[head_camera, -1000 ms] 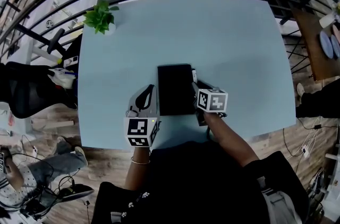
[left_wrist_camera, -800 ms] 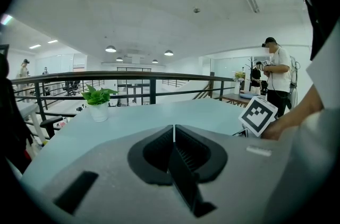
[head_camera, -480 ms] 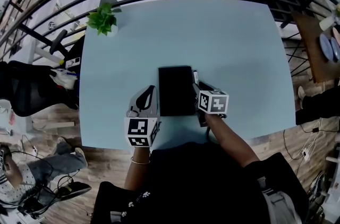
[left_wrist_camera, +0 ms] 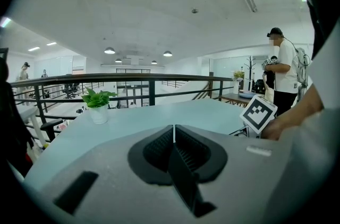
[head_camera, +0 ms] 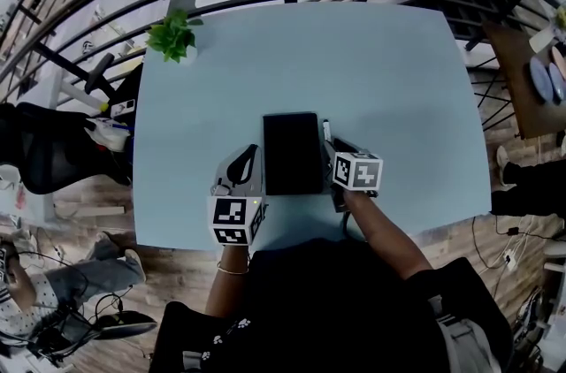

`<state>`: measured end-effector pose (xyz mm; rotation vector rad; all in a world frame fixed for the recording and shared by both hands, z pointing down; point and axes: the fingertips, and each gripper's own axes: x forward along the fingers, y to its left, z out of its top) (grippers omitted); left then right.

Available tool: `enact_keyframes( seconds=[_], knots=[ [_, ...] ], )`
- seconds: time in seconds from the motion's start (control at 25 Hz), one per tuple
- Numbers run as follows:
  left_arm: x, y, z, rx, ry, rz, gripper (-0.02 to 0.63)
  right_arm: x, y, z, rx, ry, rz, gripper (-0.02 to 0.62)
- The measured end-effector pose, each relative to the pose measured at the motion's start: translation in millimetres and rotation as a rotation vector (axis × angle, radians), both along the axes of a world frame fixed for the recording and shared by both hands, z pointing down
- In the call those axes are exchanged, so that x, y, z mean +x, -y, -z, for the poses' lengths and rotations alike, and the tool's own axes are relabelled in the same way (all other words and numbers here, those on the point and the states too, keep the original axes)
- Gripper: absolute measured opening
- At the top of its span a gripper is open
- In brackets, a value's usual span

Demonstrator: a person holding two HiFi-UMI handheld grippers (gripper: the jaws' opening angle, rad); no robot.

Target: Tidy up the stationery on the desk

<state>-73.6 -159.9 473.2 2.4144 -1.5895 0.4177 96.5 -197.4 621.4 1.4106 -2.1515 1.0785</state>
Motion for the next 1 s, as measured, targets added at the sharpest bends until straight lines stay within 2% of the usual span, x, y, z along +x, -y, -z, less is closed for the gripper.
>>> enact_keyframes(
  seconds=[0.24, 1.0],
  knots=[
    [2.2, -0.5, 0.1, 0.001, 0.002, -0.001, 0.005, -3.0, -2.3, -2.1, -0.010, 0.024, 0.008, 0.120],
    [1.8, -0.8, -0.1, 0.003, 0.003, 0.001, 0.003, -3.4, -4.1, -0.5, -0.007, 0.011, 0.021, 0.121]
  ],
)
